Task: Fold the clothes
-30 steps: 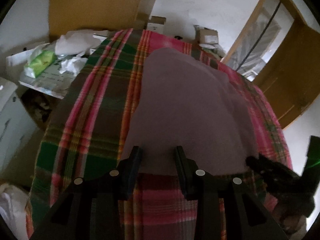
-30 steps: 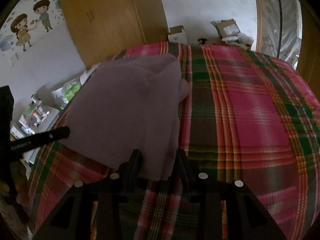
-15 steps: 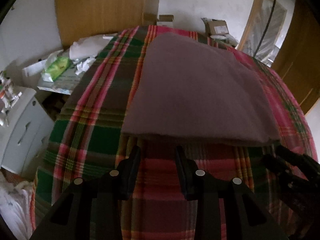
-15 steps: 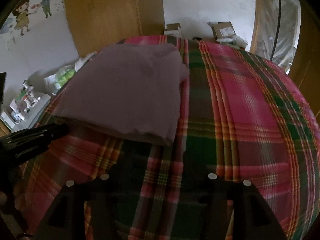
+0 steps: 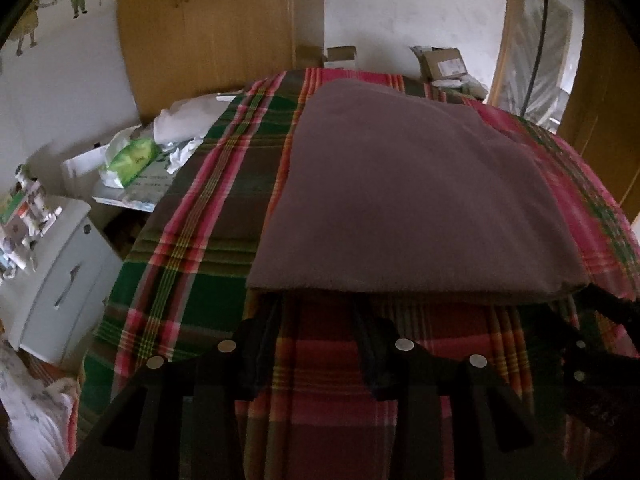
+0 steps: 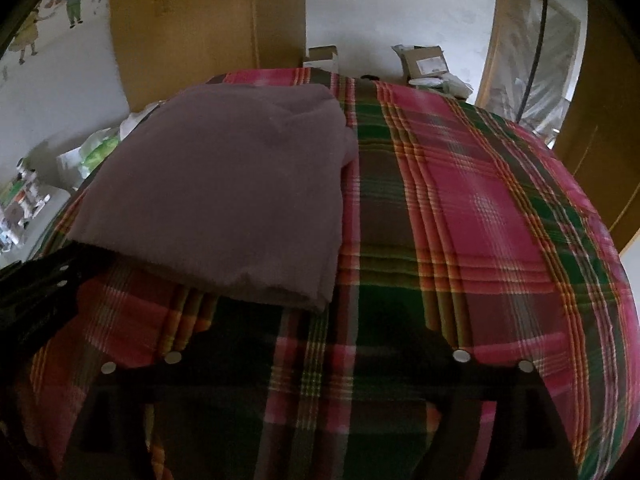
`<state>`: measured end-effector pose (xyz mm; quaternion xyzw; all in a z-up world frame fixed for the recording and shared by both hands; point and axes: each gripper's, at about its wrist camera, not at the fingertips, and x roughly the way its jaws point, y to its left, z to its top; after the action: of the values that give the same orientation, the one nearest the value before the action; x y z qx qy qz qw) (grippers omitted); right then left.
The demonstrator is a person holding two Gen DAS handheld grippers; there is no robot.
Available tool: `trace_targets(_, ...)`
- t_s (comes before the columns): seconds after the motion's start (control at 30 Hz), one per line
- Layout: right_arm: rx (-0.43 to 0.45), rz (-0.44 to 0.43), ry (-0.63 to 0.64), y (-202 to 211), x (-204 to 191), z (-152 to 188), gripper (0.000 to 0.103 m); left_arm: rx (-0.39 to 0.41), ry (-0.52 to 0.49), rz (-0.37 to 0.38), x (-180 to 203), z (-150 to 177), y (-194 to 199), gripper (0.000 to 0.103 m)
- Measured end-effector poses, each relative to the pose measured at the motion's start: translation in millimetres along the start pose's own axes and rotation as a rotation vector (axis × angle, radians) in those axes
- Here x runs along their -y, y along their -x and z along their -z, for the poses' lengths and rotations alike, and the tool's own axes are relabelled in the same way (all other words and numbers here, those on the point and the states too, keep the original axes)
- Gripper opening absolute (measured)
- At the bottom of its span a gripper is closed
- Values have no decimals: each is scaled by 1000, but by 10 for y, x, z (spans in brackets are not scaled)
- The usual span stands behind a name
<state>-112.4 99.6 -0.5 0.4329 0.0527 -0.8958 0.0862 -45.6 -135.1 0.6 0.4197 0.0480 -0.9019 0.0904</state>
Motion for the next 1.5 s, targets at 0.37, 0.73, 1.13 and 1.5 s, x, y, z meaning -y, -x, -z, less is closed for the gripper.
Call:
trace_targets(0.37, -2, 10, -15, 10, -35, -7, 81, 0, 0, -3, 5, 5, -6, 39)
trace_targets(0.73, -3, 5, -14, 11, -5, -6, 81, 1, -2, -5, 5, 3, -11, 39)
trace_targets(1.13, -4, 5, -14, 10, -2, -13, 82, 1, 0, -3, 5, 4, -12, 39)
trace_targets(1.5, -6, 4, -14, 13, 5, -13, 82, 1, 1, -2, 5, 5, -13, 39)
